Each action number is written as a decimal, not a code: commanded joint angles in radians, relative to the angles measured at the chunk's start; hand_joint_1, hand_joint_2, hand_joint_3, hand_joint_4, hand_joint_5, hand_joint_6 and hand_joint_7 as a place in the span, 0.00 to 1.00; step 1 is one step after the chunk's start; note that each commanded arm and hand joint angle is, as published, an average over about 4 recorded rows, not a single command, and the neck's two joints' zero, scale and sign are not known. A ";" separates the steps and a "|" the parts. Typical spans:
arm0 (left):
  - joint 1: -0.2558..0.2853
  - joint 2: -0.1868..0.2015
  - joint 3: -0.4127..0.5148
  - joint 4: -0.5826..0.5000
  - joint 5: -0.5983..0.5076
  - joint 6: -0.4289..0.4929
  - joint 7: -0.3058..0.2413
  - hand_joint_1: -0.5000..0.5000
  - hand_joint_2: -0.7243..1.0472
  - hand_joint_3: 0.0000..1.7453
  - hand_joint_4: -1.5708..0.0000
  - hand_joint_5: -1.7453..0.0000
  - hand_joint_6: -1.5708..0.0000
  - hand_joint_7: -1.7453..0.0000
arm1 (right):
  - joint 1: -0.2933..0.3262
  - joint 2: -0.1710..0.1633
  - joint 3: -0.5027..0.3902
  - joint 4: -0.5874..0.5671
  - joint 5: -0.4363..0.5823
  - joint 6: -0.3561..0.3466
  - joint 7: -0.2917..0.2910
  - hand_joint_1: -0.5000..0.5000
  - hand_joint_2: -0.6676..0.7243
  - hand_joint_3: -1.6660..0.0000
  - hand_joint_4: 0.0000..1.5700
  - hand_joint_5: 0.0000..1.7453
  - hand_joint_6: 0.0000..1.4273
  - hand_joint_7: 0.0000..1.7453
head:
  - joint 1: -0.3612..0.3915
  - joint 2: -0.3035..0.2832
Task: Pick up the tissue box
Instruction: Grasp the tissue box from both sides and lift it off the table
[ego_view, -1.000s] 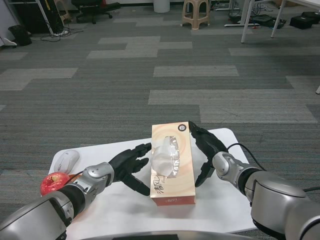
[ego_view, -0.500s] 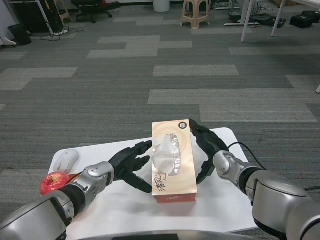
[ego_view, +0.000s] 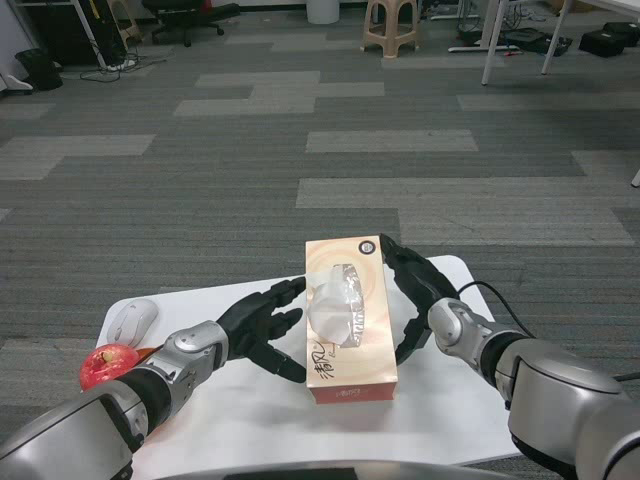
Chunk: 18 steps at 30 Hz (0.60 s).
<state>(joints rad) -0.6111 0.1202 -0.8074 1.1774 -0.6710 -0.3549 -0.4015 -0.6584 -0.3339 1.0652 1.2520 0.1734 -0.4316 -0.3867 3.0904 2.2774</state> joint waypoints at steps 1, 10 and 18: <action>-0.027 -0.030 0.009 -0.042 -0.024 -0.036 -0.020 1.00 0.75 0.05 0.94 1.00 1.00 1.00 | -0.001 0.037 -0.011 -0.056 -0.002 -0.029 0.025 0.08 0.55 0.86 0.00 0.00 0.00 0.00 | 0.002 0.000; 0.001 -0.020 0.045 -0.098 -0.030 -0.036 -0.030 1.00 0.75 0.05 0.95 1.00 1.00 1.00 | 0.013 0.027 -0.042 -0.090 -0.002 -0.029 0.065 0.08 0.55 0.86 0.00 0.00 0.00 0.00 | 0.007 0.004; 0.010 -0.015 0.051 -0.127 -0.041 -0.036 -0.031 1.00 0.75 0.05 0.95 1.00 1.00 1.00 | 0.020 0.019 -0.060 -0.128 -0.002 -0.029 0.095 0.08 0.55 0.86 0.00 0.00 0.00 0.00 | 0.009 0.007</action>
<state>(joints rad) -0.5811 0.1382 -0.7630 1.0975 -0.6919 -0.3553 -0.4219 -0.6418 -0.3724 1.0021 1.1841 0.1740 -0.4313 -0.3281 3.0992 2.2842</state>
